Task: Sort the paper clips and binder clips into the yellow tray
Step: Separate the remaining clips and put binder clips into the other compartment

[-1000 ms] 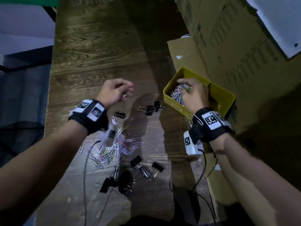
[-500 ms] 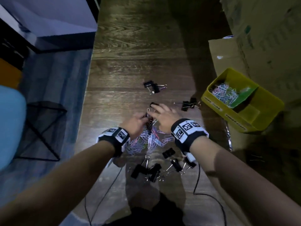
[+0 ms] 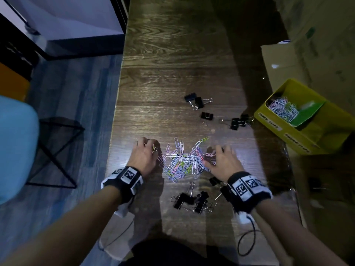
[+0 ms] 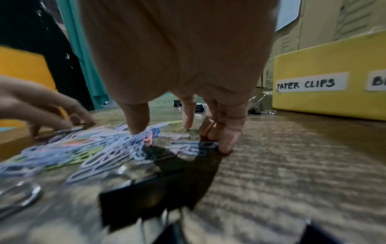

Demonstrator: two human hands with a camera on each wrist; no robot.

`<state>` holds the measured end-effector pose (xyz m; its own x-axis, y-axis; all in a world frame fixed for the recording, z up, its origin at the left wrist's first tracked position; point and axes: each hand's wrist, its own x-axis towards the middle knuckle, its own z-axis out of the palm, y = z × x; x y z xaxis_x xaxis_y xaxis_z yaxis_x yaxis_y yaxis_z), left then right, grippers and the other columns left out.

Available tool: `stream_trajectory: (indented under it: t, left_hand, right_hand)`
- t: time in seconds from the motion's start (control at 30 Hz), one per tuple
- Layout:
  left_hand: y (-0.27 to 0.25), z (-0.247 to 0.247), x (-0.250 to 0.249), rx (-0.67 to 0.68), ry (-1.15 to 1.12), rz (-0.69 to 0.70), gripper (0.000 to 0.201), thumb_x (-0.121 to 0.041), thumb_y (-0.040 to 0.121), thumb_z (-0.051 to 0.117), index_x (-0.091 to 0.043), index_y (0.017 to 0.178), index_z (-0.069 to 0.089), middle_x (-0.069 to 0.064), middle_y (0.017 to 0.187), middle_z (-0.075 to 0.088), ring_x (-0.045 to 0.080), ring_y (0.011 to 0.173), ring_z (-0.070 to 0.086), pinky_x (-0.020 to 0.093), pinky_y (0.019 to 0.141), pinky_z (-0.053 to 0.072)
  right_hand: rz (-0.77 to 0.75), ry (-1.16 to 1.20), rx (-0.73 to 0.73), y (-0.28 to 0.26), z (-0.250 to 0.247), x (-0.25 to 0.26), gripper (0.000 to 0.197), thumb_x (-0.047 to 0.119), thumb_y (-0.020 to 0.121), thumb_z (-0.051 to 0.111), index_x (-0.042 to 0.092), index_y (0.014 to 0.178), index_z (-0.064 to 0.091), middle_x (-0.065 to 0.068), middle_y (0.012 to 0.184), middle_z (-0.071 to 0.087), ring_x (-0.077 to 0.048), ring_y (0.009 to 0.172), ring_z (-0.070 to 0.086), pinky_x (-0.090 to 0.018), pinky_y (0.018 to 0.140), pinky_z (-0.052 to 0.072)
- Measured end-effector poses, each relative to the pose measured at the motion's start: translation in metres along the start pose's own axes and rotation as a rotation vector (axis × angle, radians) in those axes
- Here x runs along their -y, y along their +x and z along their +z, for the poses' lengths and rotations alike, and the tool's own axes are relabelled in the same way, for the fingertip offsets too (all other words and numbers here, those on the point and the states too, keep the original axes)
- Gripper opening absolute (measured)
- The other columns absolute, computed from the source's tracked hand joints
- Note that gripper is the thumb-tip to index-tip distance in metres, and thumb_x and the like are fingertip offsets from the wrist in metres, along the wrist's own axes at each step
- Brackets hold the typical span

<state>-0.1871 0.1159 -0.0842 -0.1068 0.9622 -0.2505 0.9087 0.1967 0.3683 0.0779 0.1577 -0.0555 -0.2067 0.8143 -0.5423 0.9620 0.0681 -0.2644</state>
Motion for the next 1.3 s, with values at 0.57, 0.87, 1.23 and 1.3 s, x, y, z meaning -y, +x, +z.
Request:
stream_trajectory:
  t: [0.57,0.87,1.23,1.3]
  left_hand:
    - [-0.001,0.009,-0.08,0.187,-0.258,-0.016,0.035,-0.016,0.078,0.073,-0.013,0.112,0.067,0.009,0.115,0.063,0.022,0.101,0.06,0.029,0.092,0.047]
    - [0.023,-0.007,-0.059,0.273,-0.659,-0.31,0.023,-0.009,0.07,0.078,-0.01,0.092,0.071,0.003,0.097,0.07,0.014,0.069,0.066,0.024,0.066,0.056]
    - [0.058,-0.049,-0.079,0.35,-1.148,-0.349,0.018,0.004,0.073,0.069,0.004,0.091,0.064,0.006,0.072,0.073,0.012,0.07,0.07,0.019,0.054,0.055]
    - [0.069,-0.06,-0.102,0.373,-1.193,-0.3,0.013,0.006,0.076,0.065,0.002,0.089,0.064,0.005,0.072,0.074,0.011,0.07,0.07,0.02,0.058,0.057]
  right_hand:
    - [-0.037,0.284,-0.049,0.004,0.013,0.049,0.039,0.014,0.081,0.072,0.012,0.118,0.062,-0.02,0.108,0.066,-0.03,0.101,0.063,-0.035,0.091,0.051]
    - [0.083,0.69,-0.126,0.012,-0.004,0.022,0.02,0.011,0.077,0.076,0.017,0.096,0.074,-0.006,0.092,0.069,-0.018,0.085,0.062,-0.027,0.084,0.052]
    - [0.183,1.313,-0.234,0.005,-0.055,-0.015,0.022,0.001,0.073,0.076,0.016,0.088,0.07,-0.016,0.099,0.065,-0.019,0.066,0.068,-0.023,0.06,0.057]
    - [0.165,1.418,-0.261,-0.001,-0.073,-0.026,0.021,-0.002,0.075,0.074,0.012,0.09,0.069,-0.015,0.091,0.067,-0.012,0.059,0.066,-0.022,0.058,0.055]
